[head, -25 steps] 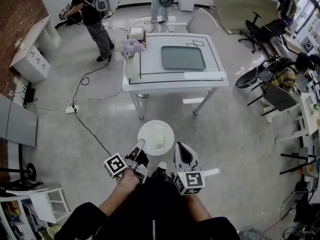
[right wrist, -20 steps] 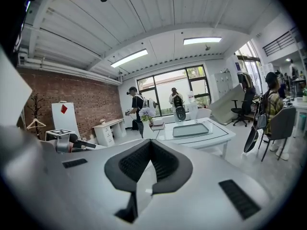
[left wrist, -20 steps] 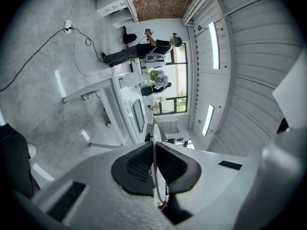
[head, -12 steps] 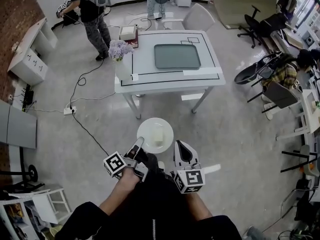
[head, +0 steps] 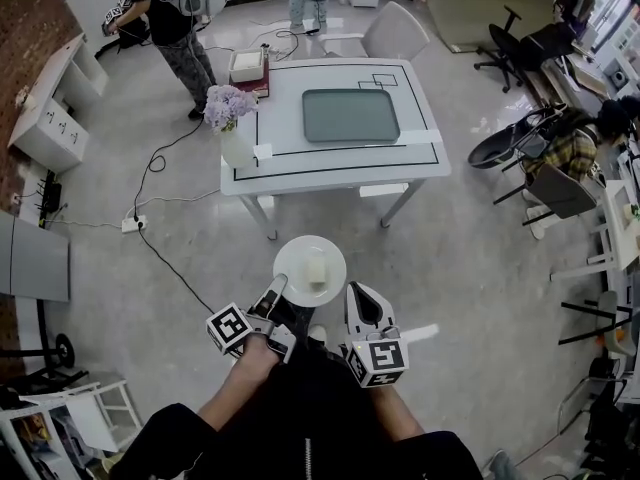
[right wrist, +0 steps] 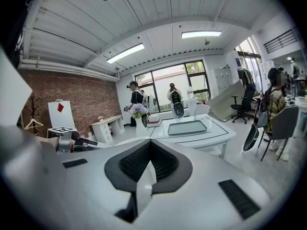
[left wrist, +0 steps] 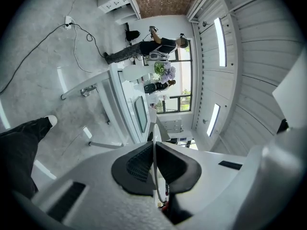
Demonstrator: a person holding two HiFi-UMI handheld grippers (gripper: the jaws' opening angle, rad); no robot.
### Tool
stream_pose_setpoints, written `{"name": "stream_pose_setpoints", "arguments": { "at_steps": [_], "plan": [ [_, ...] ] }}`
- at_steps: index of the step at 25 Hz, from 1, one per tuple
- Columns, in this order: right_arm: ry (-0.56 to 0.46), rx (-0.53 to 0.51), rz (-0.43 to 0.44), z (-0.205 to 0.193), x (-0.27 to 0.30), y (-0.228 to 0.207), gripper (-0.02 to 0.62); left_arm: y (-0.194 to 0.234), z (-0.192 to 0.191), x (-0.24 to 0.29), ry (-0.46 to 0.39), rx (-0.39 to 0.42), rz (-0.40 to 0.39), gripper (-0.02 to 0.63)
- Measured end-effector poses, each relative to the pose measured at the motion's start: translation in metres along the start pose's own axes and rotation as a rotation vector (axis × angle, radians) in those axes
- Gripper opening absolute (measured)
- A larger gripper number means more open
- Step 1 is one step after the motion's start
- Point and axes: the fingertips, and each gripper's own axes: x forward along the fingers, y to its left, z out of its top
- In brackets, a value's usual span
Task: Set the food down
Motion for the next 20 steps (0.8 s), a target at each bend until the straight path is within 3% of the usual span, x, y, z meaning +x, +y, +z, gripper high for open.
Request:
{"name": "stream_pose_setpoints", "arguments": {
  "at_steps": [20],
  "plan": [
    [0.085,-0.037,0.011,0.061,0.172,-0.052,0.008,-0.016,0.117,0.173,0.024,-0.021,-0.001,0.015]
  ]
}}
